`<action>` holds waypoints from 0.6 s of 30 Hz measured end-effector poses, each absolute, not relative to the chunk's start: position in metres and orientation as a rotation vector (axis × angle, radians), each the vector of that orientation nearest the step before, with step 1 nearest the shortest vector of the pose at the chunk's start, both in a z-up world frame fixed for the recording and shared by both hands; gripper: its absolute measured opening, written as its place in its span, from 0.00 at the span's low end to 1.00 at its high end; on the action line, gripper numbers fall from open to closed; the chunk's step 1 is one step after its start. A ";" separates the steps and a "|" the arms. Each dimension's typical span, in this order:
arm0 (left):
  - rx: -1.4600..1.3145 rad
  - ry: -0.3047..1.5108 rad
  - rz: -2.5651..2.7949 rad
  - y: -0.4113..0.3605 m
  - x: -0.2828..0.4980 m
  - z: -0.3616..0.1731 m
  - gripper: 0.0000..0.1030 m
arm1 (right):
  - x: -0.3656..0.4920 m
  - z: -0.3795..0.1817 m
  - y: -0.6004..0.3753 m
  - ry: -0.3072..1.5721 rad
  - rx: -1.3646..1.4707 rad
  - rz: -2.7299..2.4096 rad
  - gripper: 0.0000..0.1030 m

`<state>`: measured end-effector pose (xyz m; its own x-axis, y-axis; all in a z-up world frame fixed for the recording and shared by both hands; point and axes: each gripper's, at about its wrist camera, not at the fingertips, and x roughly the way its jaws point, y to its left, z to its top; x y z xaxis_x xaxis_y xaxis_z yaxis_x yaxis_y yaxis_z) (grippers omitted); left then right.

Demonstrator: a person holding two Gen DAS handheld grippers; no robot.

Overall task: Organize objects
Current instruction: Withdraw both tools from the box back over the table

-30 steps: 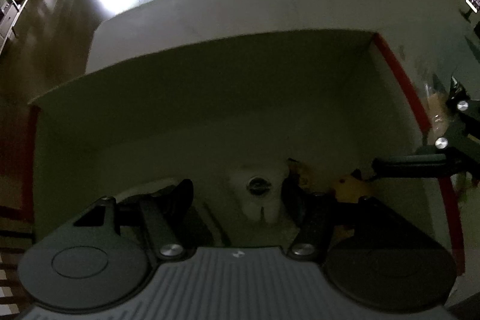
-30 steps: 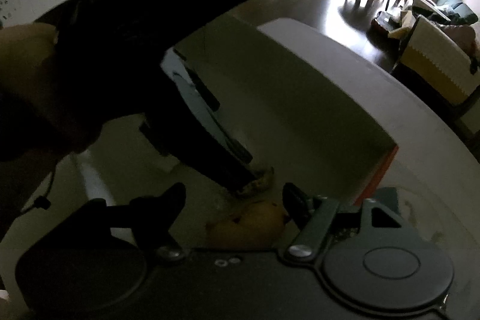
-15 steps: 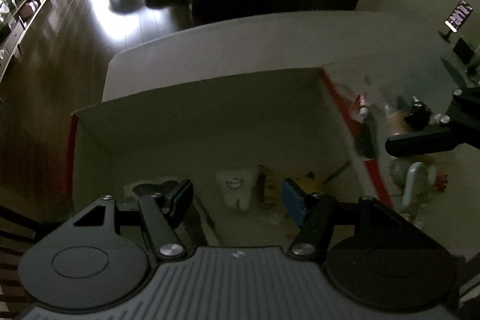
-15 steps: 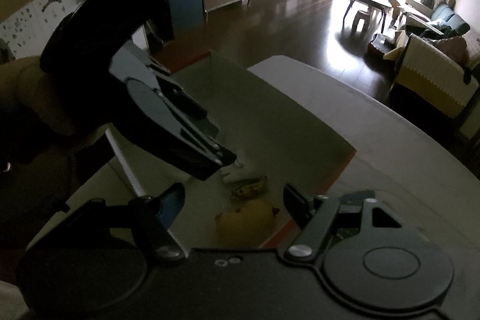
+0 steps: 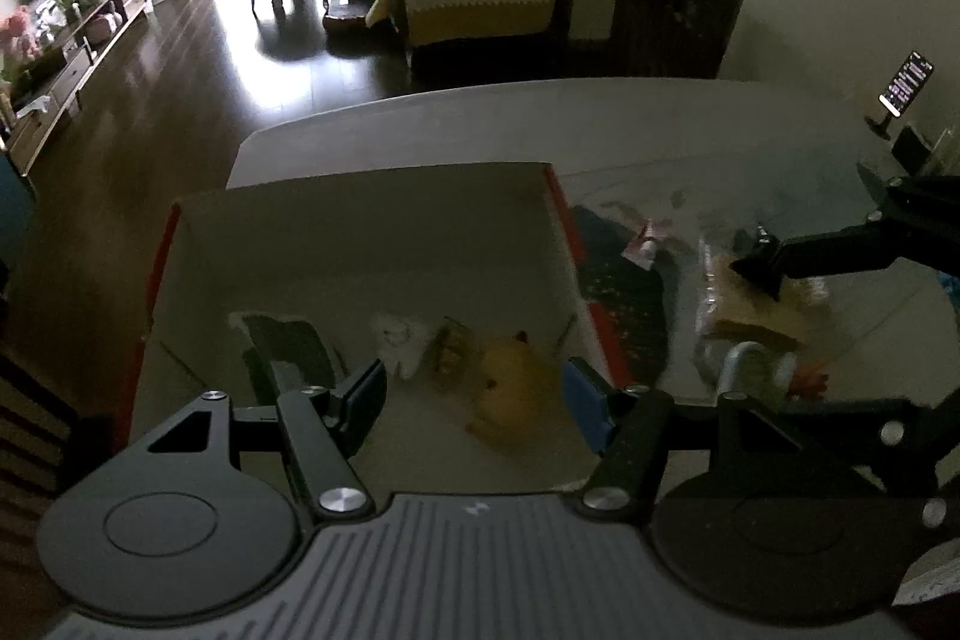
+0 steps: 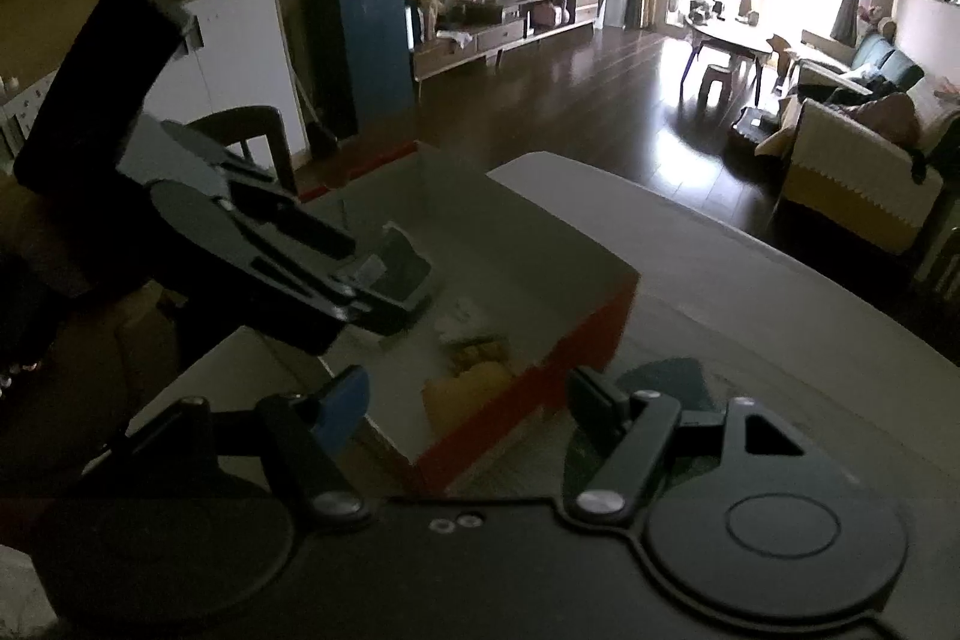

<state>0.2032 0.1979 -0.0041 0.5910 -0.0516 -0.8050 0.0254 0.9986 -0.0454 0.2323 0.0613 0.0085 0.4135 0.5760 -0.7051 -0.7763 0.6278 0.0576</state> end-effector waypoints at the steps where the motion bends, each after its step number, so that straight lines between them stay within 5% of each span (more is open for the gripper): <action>1: -0.030 0.932 -0.039 0.193 0.196 -0.003 0.62 | 0.229 0.010 0.054 0.748 -0.296 0.865 0.71; 18: -0.086 0.857 -0.063 0.098 0.157 -0.012 0.68 | 0.210 -0.004 -0.059 0.740 -0.259 0.716 0.74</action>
<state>0.1574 0.0984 -0.0116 0.6532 -0.0905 -0.7518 0.0209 0.9946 -0.1016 0.2105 -0.0590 -0.0037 0.5179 0.5011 -0.6933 -0.6758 0.7365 0.0275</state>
